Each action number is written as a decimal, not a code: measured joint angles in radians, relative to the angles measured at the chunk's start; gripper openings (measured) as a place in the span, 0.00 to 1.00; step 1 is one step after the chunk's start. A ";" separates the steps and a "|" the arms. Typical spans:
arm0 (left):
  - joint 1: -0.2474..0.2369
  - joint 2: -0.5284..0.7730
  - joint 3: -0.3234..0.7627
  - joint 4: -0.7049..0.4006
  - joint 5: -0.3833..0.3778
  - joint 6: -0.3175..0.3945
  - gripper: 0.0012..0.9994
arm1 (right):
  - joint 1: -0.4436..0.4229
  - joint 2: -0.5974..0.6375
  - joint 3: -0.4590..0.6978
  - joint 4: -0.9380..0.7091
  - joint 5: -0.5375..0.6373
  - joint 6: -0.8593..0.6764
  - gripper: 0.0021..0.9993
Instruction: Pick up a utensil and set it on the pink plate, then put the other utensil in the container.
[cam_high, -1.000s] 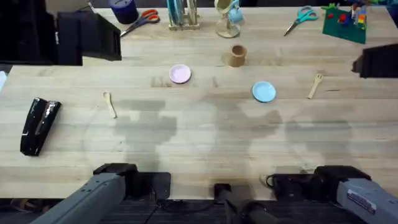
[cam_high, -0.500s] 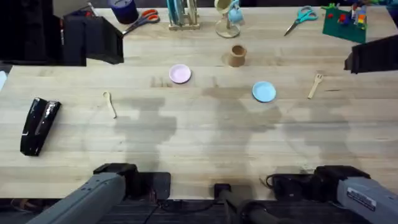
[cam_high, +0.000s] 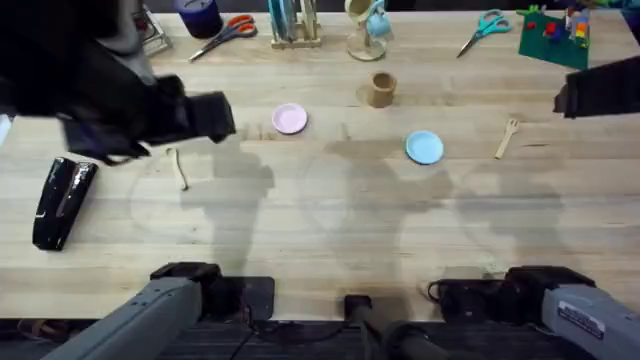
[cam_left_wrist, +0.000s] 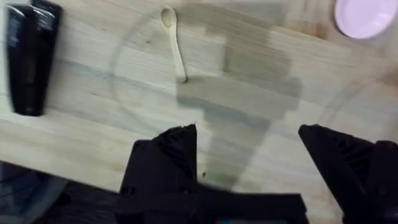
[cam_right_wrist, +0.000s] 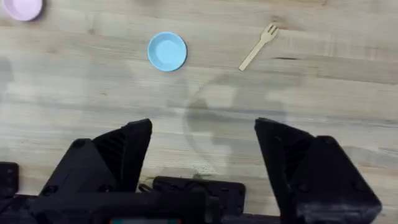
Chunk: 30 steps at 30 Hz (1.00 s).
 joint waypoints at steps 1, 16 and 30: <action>0.000 0.000 -0.039 0.033 0.000 -0.015 0.99 | 0.000 0.000 0.000 0.000 0.000 0.000 1.00; 0.003 0.000 -0.430 0.367 0.000 -0.152 0.99 | 0.000 0.000 0.000 0.000 0.000 0.000 1.00; 0.186 0.000 -0.434 0.378 0.005 -0.136 0.99 | 0.000 0.000 0.000 -0.001 0.000 0.000 1.00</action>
